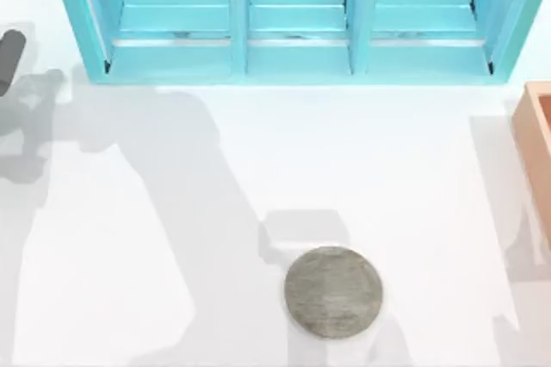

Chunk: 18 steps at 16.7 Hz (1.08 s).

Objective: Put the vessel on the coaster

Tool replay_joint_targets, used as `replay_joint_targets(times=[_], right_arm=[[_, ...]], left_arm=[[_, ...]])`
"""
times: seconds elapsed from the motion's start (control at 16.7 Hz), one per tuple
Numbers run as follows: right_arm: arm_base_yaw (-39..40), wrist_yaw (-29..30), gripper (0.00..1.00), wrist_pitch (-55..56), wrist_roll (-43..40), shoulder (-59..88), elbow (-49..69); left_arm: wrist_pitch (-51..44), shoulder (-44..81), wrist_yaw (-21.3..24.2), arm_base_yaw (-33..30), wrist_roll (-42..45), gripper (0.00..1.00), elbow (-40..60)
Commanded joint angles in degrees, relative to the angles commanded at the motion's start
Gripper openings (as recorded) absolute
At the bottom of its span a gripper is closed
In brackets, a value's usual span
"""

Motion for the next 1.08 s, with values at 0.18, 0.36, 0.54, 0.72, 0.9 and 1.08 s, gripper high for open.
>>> replay_joint_targets(times=[0.18, 0.36, 0.54, 0.72, 0.9, 1.08], right_arm=[[0.00, 0.00, 1.00, 0.00, 0.00, 0.00, 0.00], [0.00, 0.00, 1.00, 0.00, 0.00, 0.00, 0.00], [0.00, 0.00, 1.00, 0.00, 0.00, 0.00, 0.00], [0.00, 0.00, 1.00, 0.00, 0.00, 0.00, 0.00], [0.00, 0.00, 1.00, 0.00, 0.00, 0.00, 0.00], [0.00, 0.00, 1.00, 0.00, 0.00, 0.00, 0.00]], left_arm=[[0.00, 0.00, 0.00, 0.00, 0.00, 0.55, 0.00], [0.00, 0.00, 0.00, 0.00, 0.00, 0.32, 0.00], [0.00, 0.00, 0.00, 0.00, 0.00, 0.10, 0.00], [0.00, 0.00, 0.00, 0.00, 0.00, 0.00, 0.00], [0.00, 0.00, 0.00, 0.00, 0.00, 0.00, 0.00], [0.00, 0.00, 0.00, 0.00, 0.00, 0.00, 0.00]])
